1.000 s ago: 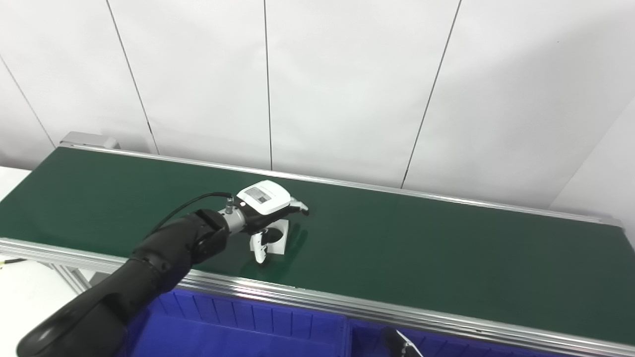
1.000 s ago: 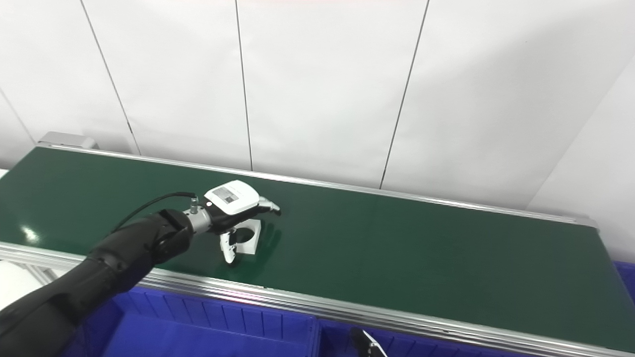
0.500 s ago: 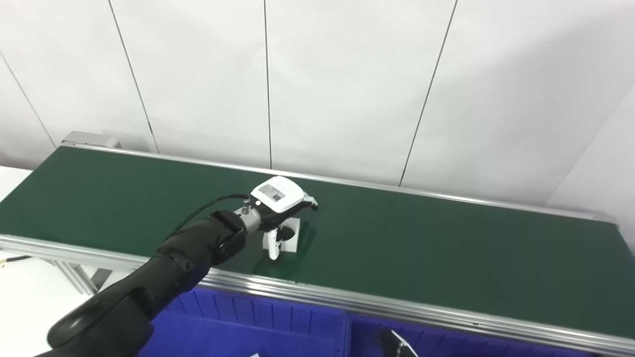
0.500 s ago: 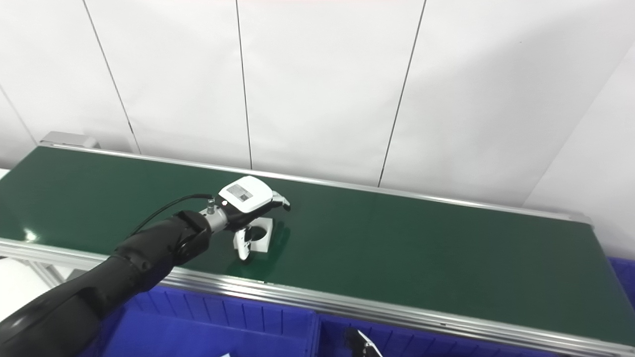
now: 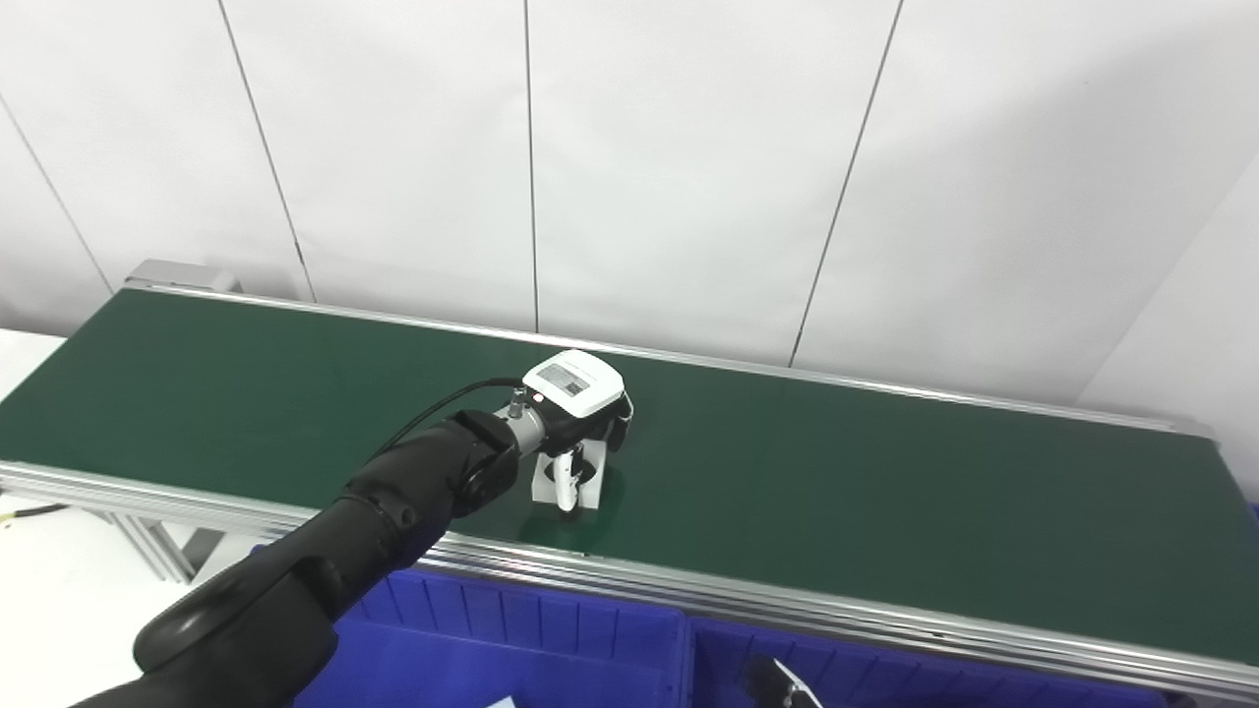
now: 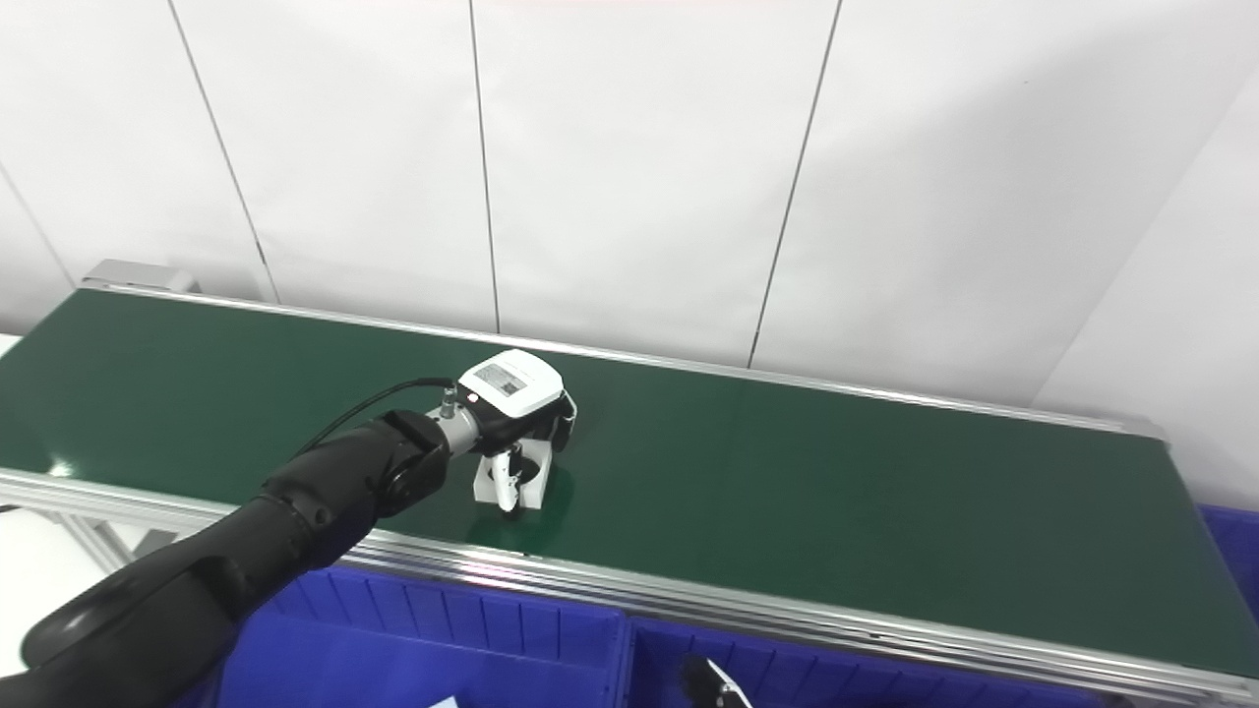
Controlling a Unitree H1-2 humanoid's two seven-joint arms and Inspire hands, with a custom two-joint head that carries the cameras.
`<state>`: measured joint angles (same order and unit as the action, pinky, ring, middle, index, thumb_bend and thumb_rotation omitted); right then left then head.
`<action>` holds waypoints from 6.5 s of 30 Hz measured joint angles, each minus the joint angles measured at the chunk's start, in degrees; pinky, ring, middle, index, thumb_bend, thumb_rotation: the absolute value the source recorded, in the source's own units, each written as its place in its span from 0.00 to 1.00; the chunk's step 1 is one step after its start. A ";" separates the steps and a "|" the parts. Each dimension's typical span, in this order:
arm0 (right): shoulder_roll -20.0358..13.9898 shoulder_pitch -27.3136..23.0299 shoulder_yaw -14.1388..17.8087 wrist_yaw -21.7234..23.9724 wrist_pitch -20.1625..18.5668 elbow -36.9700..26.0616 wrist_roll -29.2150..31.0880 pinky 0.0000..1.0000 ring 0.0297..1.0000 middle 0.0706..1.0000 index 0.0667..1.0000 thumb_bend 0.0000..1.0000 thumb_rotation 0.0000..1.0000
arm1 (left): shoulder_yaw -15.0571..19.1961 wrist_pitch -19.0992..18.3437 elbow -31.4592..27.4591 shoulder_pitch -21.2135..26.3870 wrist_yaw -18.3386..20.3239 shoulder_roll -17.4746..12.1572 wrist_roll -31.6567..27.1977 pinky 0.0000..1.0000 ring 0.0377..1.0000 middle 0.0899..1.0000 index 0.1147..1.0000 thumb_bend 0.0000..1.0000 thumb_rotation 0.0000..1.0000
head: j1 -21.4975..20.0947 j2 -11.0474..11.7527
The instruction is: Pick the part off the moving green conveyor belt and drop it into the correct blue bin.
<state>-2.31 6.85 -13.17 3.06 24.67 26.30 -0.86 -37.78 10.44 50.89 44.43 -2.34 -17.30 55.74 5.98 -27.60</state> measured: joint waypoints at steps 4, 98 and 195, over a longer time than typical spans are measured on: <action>0.35 0.12 0.72 0.84 0.00 -0.01 0.20 0.88 0.87 0.84 0.85 0.76 0.93 | -0.69 -2.19 -1.52 0.36 2.41 -0.12 0.01 0.15 0.22 0.43 0.42 0.52 0.00 | -0.09 -0.18; -0.13 -1.81 19.33 24.47 0.01 -6.49 10.42 0.84 0.85 0.84 0.85 0.77 0.83 | 29.41 -26.94 -78.18 -43.29 46.06 -13.85 -6.41 0.38 0.44 0.41 0.45 0.52 0.00 | 26.02 -18.98; 3.01 -0.53 17.35 20.50 0.03 -5.98 3.83 0.82 0.83 0.82 0.82 0.77 0.83 | 35.36 -12.89 -57.47 -57.21 34.34 14.21 -72.31 0.76 0.75 0.73 0.66 1.00 0.47 | 1.86 -12.75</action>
<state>0.70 6.32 4.18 23.56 24.70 20.31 2.97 -2.42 -2.45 -6.58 -12.77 32.01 -3.09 -16.57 7.83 -40.35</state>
